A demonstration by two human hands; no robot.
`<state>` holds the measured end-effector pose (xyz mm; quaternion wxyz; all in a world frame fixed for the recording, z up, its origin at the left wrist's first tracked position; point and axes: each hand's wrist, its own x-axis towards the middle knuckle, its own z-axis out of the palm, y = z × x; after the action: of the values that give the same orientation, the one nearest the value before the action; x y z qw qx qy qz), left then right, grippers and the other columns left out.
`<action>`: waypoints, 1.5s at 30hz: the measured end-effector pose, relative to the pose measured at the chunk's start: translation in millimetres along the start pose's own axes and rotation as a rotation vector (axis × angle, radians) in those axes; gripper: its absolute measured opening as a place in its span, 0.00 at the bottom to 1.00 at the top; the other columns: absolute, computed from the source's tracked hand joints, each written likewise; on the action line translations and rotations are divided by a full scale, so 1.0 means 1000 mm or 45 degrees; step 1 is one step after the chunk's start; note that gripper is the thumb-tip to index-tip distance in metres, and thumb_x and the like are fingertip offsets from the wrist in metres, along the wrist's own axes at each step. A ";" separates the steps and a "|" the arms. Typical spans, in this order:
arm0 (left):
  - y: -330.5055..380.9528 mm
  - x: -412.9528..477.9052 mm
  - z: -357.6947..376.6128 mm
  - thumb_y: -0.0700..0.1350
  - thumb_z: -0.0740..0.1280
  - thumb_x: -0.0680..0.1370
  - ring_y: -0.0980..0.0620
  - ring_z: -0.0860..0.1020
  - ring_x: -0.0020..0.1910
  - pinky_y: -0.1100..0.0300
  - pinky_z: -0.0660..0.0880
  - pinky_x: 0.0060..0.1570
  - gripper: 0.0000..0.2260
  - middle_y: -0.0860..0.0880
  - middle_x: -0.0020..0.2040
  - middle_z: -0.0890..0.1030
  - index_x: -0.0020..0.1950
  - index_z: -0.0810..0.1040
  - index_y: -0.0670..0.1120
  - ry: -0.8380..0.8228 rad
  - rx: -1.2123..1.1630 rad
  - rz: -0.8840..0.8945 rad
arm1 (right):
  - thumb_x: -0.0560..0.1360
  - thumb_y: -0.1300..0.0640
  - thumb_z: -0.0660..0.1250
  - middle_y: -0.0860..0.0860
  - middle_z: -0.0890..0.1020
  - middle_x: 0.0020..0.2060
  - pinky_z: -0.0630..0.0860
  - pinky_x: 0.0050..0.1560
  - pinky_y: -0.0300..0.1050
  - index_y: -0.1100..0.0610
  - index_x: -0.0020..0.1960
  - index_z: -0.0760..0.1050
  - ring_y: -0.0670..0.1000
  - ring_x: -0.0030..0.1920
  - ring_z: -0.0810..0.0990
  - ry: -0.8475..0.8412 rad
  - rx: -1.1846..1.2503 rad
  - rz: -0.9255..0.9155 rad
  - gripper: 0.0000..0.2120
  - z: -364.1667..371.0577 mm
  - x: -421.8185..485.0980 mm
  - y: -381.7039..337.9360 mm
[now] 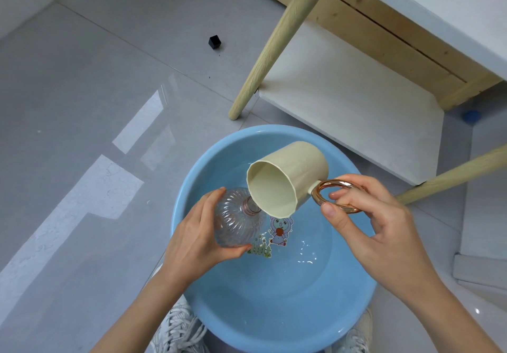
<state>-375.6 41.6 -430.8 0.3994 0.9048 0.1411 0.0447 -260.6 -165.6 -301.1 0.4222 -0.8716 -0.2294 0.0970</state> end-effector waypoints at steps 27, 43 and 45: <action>0.000 0.000 0.000 0.67 0.70 0.59 0.55 0.70 0.59 0.68 0.65 0.56 0.44 0.49 0.63 0.75 0.69 0.63 0.47 0.019 -0.002 0.002 | 0.74 0.44 0.65 0.49 0.75 0.52 0.72 0.51 0.39 0.58 0.37 0.77 0.46 0.47 0.79 0.034 -0.270 -0.141 0.17 0.002 -0.007 -0.006; -0.001 0.000 0.001 0.68 0.69 0.58 0.56 0.71 0.60 0.66 0.69 0.55 0.45 0.52 0.64 0.74 0.69 0.62 0.50 0.019 0.023 -0.032 | 0.74 0.45 0.65 0.50 0.75 0.52 0.72 0.51 0.42 0.57 0.36 0.76 0.46 0.49 0.78 0.046 -0.313 -0.192 0.17 0.004 -0.007 -0.008; -0.001 0.000 0.000 0.68 0.69 0.58 0.56 0.71 0.60 0.67 0.67 0.55 0.44 0.52 0.64 0.74 0.69 0.61 0.50 0.008 0.020 -0.028 | 0.74 0.45 0.65 0.51 0.75 0.52 0.72 0.51 0.41 0.57 0.35 0.75 0.47 0.50 0.78 0.046 -0.329 -0.200 0.17 0.004 -0.007 -0.009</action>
<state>-375.7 41.9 -431.4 0.3923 0.9061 0.1528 0.0419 -271.1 -161.9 -296.8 0.3167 -0.8996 -0.3000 0.0177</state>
